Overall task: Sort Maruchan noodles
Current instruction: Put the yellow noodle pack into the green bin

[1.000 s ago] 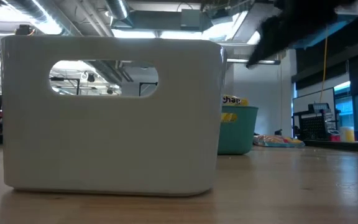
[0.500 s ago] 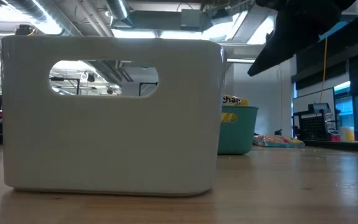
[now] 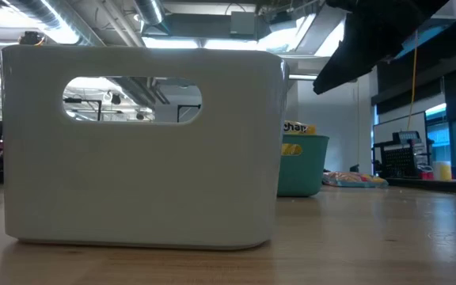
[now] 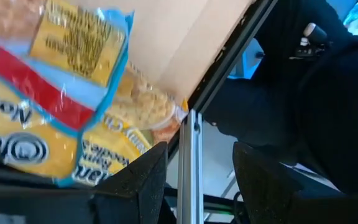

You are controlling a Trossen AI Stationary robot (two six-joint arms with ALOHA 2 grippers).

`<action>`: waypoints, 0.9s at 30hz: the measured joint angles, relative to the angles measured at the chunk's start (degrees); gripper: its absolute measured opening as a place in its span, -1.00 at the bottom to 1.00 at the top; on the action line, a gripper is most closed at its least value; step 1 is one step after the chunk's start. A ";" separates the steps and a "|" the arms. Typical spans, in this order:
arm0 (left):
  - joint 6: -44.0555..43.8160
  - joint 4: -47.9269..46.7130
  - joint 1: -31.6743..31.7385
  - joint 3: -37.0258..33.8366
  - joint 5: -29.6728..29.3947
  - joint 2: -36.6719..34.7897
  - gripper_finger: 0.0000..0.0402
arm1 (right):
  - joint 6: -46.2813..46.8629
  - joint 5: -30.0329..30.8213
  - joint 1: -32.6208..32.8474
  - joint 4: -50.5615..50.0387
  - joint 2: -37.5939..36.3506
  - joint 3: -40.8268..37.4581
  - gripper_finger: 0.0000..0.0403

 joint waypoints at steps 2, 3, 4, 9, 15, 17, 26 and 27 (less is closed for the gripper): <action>-1.77 -0.01 -0.87 0.00 -0.02 0.00 -0.12 | -0.14 0.78 -0.02 0.05 0.00 0.00 0.40; -2.52 0.11 -1.26 0.00 -0.07 0.00 -0.12 | -0.13 1.38 -0.02 0.09 0.00 0.00 0.40; -3.07 0.56 -1.59 0.00 -0.27 0.03 -0.12 | -0.09 1.76 -0.02 0.18 0.00 0.00 0.40; -1.57 7.16 -2.43 0.02 -3.54 2.55 -0.12 | -0.01 1.80 -0.02 0.21 0.00 0.00 0.40; 0.50 4.59 -1.65 -0.01 -1.05 7.75 -0.12 | 1.07 -0.48 -0.02 0.14 0.02 0.00 0.40; 0.77 1.01 -1.29 -0.02 -3.26 8.84 -0.12 | 1.09 -0.48 -0.02 0.17 0.02 0.00 0.40; 4.48 -18.55 2.55 -0.02 -9.79 11.37 -0.12 | 0.56 -0.09 -0.02 3.71 0.02 0.00 0.40; 5.13 -21.28 3.37 -0.02 -11.83 11.37 -0.12 | 0.16 -0.09 -0.02 4.42 0.02 0.00 0.40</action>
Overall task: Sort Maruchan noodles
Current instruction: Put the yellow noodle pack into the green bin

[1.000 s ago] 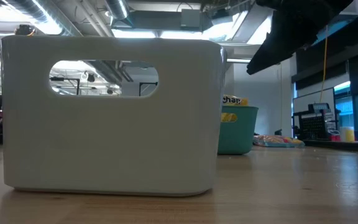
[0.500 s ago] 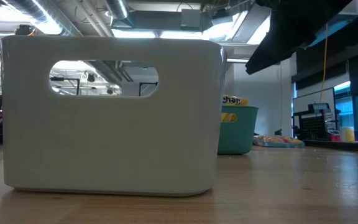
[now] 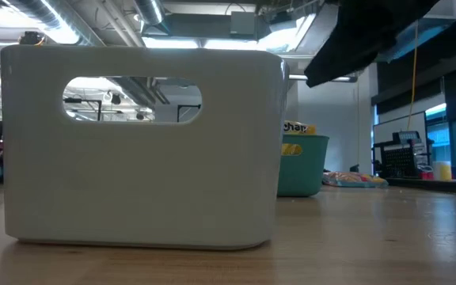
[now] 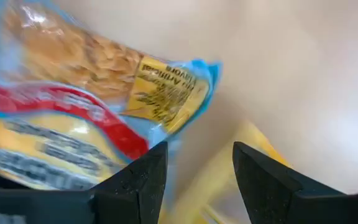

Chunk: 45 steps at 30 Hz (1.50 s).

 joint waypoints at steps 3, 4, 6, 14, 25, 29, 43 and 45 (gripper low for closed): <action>2.99 -8.64 2.60 0.00 -7.07 0.00 -0.12 | -0.53 -0.16 0.00 2.11 0.00 0.00 0.40; 3.29 -11.07 3.67 0.00 -8.72 0.00 -0.12 | -0.58 -0.29 0.00 2.32 0.00 0.00 0.40; 6.30 -12.99 5.91 0.29 -9.08 -0.17 -0.12 | -0.50 -0.39 0.00 2.57 0.02 0.00 0.40; 8.39 -7.54 0.69 8.74 4.69 -0.28 -0.12 | -0.77 -0.40 0.00 6.31 1.79 0.04 0.40; -25.95 1.09 -9.55 8.76 10.26 0.84 -0.12 | -5.23 -1.96 0.04 12.20 5.86 0.00 0.40; -28.13 0.05 -8.09 8.74 12.84 3.17 -0.12 | -5.65 -2.59 0.04 12.12 5.90 0.00 0.40; -23.56 2.41 -3.36 8.27 17.45 10.08 -0.12 | -8.16 -5.59 0.04 12.62 5.90 0.00 0.40; -21.02 2.29 -2.63 8.24 17.25 10.24 -0.12 | -8.28 -5.83 0.04 12.47 5.90 0.00 0.40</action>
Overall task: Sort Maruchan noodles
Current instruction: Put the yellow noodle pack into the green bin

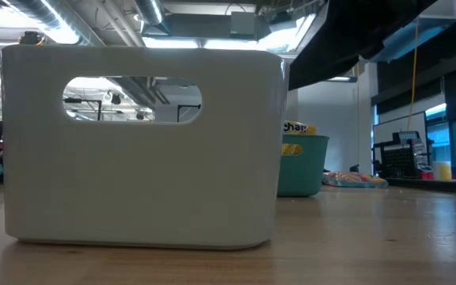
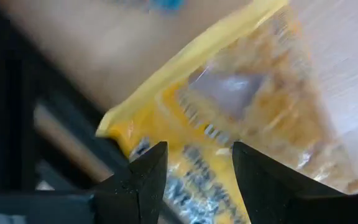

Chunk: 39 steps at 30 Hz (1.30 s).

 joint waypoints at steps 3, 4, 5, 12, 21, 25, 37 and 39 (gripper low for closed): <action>2.78 -1.86 1.79 1.43 -0.56 0.18 -0.12 | -0.26 -0.19 0.00 -0.21 0.00 0.00 0.40; 4.30 -3.52 2.36 2.22 -0.10 0.10 -0.12 | -0.26 -0.19 -0.02 -0.21 0.00 0.00 0.40; 6.03 -4.95 2.96 3.02 -0.46 0.06 -0.12 | -0.26 -0.12 -0.02 -0.29 0.00 0.00 0.40; 13.97 0.73 2.97 5.42 -2.16 0.01 -0.12 | 0.01 0.87 -0.02 -0.13 0.00 0.00 0.40; 28.10 8.23 0.42 3.07 -2.22 5.06 -0.12 | 0.14 0.77 -0.02 0.01 0.00 0.00 0.40; 40.28 8.18 1.76 3.17 -5.36 5.76 -0.12 | 1.78 -0.69 -0.03 0.91 0.00 0.00 0.40; 67.11 11.50 7.12 2.72 -22.73 6.32 -0.12 | 6.03 -8.81 2.28 17.58 3.33 1.71 0.40; 68.96 11.61 8.02 3.06 -24.38 6.35 -0.12 | 5.96 -8.81 3.27 16.65 4.98 4.41 0.40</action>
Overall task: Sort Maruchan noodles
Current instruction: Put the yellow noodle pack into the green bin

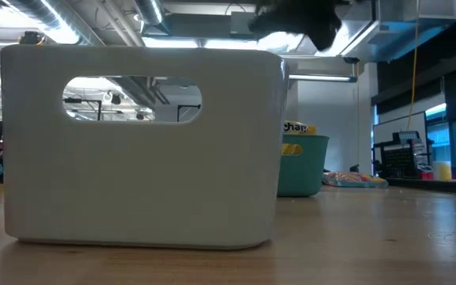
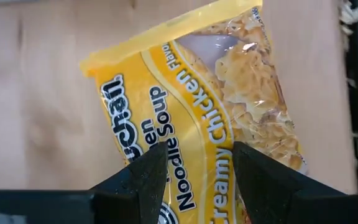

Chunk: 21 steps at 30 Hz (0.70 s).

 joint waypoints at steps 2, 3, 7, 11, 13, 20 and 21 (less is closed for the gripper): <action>1.41 -0.54 0.71 1.14 -1.74 0.09 -0.12 | -0.81 -0.01 0.87 -0.85 2.57 3.81 0.40; 2.19 -1.27 1.09 1.95 -2.53 0.27 -0.12 | -1.33 -0.07 1.30 -1.73 3.80 5.77 0.40; 3.16 -5.07 1.17 6.25 -3.98 0.42 -0.12 | -2.03 -0.63 2.80 -7.16 10.09 15.60 0.40; -0.13 -8.63 -0.73 8.07 -3.88 0.24 -0.12 | 0.24 -3.87 3.31 -14.96 17.64 27.07 0.40; -2.01 -8.11 -2.29 8.07 -4.21 0.24 -0.12 | 0.10 -5.16 3.61 -16.28 21.59 32.73 0.40; -6.51 -6.97 -5.59 7.46 -9.33 0.15 -0.12 | -1.26 -11.52 5.14 -18.77 32.55 46.40 0.40; -6.49 -6.56 -5.73 7.46 -9.96 0.15 -0.12 | -1.17 -12.72 5.52 -18.44 33.41 47.37 0.40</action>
